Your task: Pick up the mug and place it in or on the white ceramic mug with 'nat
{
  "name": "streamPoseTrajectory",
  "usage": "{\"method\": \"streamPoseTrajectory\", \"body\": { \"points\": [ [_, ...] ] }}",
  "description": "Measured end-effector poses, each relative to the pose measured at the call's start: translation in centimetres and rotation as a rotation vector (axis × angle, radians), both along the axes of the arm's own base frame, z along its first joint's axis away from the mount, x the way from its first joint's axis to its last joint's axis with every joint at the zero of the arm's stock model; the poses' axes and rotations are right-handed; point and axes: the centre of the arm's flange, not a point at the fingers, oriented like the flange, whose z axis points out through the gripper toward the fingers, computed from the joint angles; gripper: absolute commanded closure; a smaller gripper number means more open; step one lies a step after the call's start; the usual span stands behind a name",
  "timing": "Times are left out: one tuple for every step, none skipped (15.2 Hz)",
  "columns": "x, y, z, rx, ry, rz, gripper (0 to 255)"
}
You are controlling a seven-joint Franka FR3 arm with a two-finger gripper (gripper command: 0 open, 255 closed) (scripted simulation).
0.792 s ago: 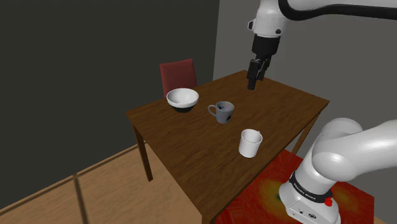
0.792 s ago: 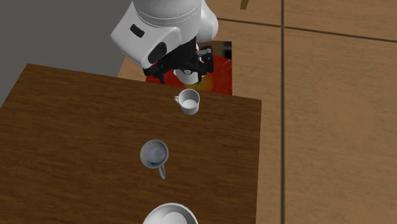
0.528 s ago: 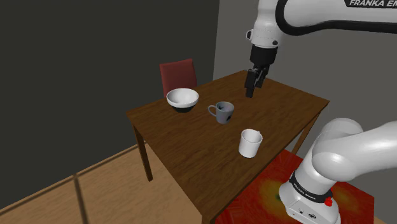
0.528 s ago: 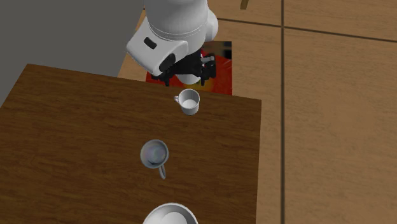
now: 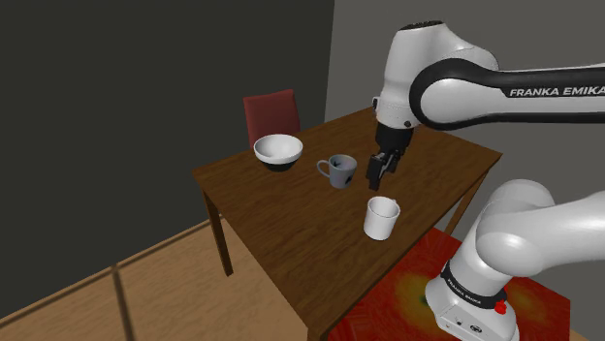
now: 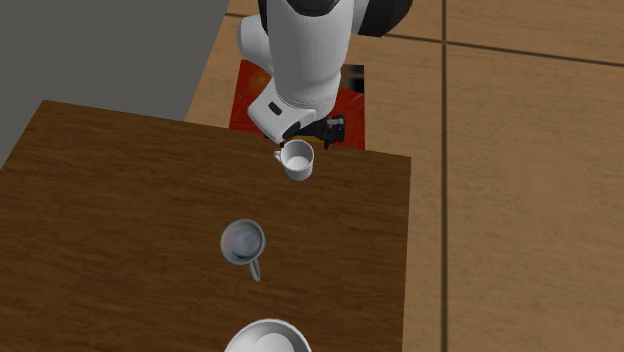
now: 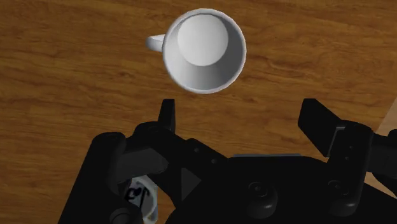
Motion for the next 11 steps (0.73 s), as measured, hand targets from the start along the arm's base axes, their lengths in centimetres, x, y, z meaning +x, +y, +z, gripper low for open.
{"method": "streamPoseTrajectory", "body": {
  "points": [
    [0.1,0.2,-1.1,-0.003,0.001,-0.01,0],
    [-0.2,0.5,-2.2,-0.006,0.0,-0.02,0],
    [-0.6,0.9,-3.7,-0.009,0.001,-0.03,0],
    [-0.5,1.1,-4.8,-0.011,0.001,-0.04,0],
    [-1.0,1.6,-6.2,-0.015,0.001,-0.049,0],
    [-1.0,1.9,-7.6,-0.018,0.003,-0.06,0],
    [-1.3,1.9,-8.3,-0.019,0.003,-0.066,0],
    [-1.4,2.0,-9.0,-0.02,0.002,-0.069,0],
    [-1.5,2.0,-9.5,-0.02,0.002,-0.071,0],
    [-1.6,1.9,-10.2,-0.021,0.002,-0.072,0],
    [-1.7,1.8,-10.7,-0.021,0.002,-0.072,0]
  ]
}}
